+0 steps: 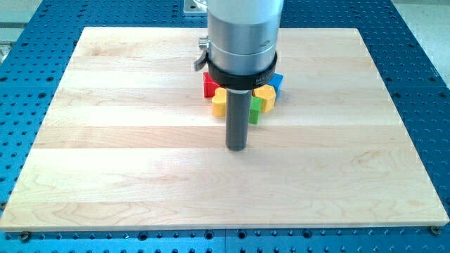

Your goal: Separate the green star from the yellow hexagon

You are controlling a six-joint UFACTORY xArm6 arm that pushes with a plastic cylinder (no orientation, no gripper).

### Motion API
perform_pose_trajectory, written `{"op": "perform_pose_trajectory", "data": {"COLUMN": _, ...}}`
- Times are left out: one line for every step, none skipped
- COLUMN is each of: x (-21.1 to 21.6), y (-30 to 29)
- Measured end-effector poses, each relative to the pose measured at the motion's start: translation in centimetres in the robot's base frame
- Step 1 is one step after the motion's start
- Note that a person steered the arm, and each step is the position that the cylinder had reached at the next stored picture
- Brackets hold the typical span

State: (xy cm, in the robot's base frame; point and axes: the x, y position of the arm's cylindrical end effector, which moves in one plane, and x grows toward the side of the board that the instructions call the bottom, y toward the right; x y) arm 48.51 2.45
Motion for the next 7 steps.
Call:
{"op": "perform_pose_trajectory", "data": {"x": -4.3, "y": 0.1}}
{"op": "perform_pose_trajectory", "data": {"x": -5.6, "y": 0.1}}
{"op": "perform_pose_trajectory", "data": {"x": -3.5, "y": 1.4}}
{"op": "perform_pose_trajectory", "data": {"x": -4.5, "y": 4.7}}
{"op": "perform_pose_trajectory", "data": {"x": -7.2, "y": 3.5}}
{"op": "perform_pose_trajectory", "data": {"x": -8.0, "y": 2.6}}
{"op": "perform_pose_trajectory", "data": {"x": -10.0, "y": 2.6}}
